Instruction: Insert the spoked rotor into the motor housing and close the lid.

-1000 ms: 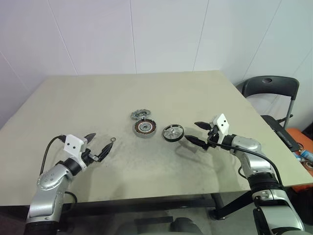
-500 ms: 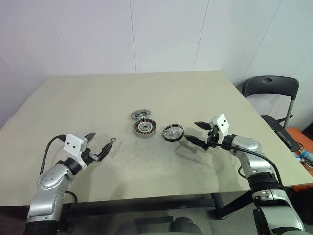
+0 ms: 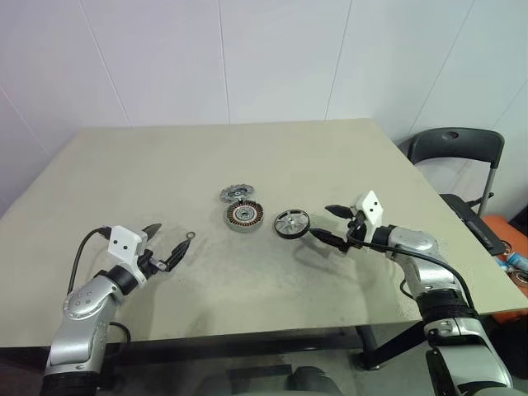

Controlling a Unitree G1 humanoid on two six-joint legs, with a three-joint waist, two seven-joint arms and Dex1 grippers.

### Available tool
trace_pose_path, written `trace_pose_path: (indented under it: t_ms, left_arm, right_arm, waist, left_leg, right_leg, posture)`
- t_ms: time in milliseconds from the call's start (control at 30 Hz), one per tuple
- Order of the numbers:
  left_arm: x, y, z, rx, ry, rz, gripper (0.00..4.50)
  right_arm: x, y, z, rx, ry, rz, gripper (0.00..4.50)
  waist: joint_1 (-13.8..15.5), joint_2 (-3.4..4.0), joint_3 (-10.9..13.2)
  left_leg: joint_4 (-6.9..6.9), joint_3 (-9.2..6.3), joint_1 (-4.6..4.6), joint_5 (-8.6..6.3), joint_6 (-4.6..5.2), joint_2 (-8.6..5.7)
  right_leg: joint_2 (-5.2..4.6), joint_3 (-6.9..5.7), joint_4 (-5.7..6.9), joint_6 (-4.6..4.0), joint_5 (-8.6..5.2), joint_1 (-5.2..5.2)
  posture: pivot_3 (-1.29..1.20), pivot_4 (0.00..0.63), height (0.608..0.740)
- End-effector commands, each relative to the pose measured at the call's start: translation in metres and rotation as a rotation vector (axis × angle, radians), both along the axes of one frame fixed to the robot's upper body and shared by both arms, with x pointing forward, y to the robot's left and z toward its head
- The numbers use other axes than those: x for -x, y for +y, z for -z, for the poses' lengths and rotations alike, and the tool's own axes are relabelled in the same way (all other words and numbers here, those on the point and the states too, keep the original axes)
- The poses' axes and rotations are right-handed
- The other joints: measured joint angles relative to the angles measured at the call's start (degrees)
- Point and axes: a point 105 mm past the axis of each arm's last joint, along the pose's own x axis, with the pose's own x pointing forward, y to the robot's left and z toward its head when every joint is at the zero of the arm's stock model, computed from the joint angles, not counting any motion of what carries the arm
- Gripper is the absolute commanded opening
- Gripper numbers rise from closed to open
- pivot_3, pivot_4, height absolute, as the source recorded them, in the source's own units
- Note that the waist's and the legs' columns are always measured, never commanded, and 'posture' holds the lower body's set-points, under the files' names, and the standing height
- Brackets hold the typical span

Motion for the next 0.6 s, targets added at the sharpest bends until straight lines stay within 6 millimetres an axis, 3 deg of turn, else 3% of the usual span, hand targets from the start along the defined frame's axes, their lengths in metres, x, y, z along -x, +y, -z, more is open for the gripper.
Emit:
trace_pose_path:
  t_ms: [33,133,400,600]
  left_arm:
    - [-0.001,-0.002,-0.014,-0.007,-0.049,0.013,4.47]
    - [0.002,-0.001,-0.012,-0.006,-0.047,0.009,4.47]
    - [0.003,-0.003,-0.008,0.002,-0.047,0.006,4.47]
    - [0.005,-0.004,-0.006,0.007,-0.047,0.004,4.47]
  right_arm:
    - [-0.005,0.024,-0.033,0.016,-0.103,-0.071,4.5]
    - [-0.004,0.043,-0.046,0.029,-0.111,-0.13,4.5]
    - [-0.006,0.102,-0.054,0.227,-0.052,-0.267,4.5]
    - [-0.015,0.133,-0.047,0.387,-0.035,-0.292,4.5]
  waist:
    - [0.0,0.01,0.01]
    - [0.01,0.02,0.01]
    - [0.02,0.04,0.02]
    - [-0.01,0.04,0.02]
  left_leg:
    - [0.0,0.0,0.0,0.0,0.0,0.0]
    - [0.0,0.0,-0.02,0.0,0.0,0.0]
    - [-0.03,-0.02,-0.06,-0.01,-0.01,0.01]
    - [-0.05,-0.07,-0.22,-0.01,-0.02,0.0]
  right_leg:
    - [0.0,0.0,0.0,0.0,0.0,-0.01]
    - [0.0,0.0,0.0,0.0,0.0,-0.03]
    - [-0.05,-0.02,-0.01,-0.02,0.0,-0.09]
    - [-0.11,-0.11,-0.04,-0.04,0.0,-0.22]
  posture:
    - [0.0,0.0,0.74]
    - [0.0,0.0,0.74]
    - [0.0,0.0,0.74]
    - [0.0,0.0,0.74]
